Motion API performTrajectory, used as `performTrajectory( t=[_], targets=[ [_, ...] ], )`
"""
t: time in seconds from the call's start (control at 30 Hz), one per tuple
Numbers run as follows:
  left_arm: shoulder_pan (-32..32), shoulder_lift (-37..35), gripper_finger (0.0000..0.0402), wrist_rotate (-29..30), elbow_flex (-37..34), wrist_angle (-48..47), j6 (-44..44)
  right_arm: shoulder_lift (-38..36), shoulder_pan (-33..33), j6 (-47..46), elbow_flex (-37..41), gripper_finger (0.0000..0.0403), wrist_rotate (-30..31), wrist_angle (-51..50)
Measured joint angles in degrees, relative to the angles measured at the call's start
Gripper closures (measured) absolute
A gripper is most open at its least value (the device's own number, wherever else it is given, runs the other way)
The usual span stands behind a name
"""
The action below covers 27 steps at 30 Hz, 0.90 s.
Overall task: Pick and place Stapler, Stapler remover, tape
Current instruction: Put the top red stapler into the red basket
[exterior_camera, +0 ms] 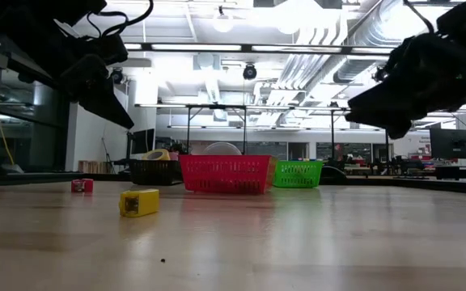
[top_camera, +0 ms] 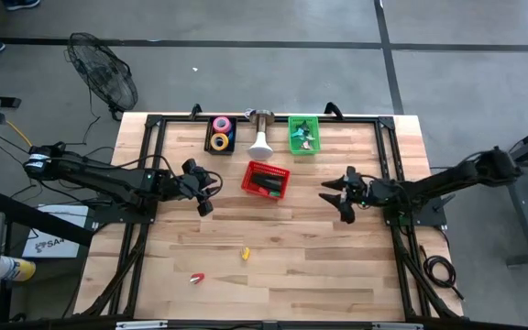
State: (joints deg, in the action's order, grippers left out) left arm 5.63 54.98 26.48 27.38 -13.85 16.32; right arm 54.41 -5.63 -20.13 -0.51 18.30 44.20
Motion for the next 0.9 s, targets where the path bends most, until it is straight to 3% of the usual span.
performTrajectory(
  t=[0.47, 0.9],
  targets=[
    [0.0, 0.0, 0.0300, 0.1, 0.0, 0.0, 0.0, -23.5, 4.0, 2.2, 0.0, 0.0205, -3.4, -27.6],
    [0.0, 0.0, 0.0300, 0.1, 0.0, 0.4, 0.5, -31.8, 9.3, 5.0, 0.0, 0.0205, -10.8, -39.4]
  ],
)
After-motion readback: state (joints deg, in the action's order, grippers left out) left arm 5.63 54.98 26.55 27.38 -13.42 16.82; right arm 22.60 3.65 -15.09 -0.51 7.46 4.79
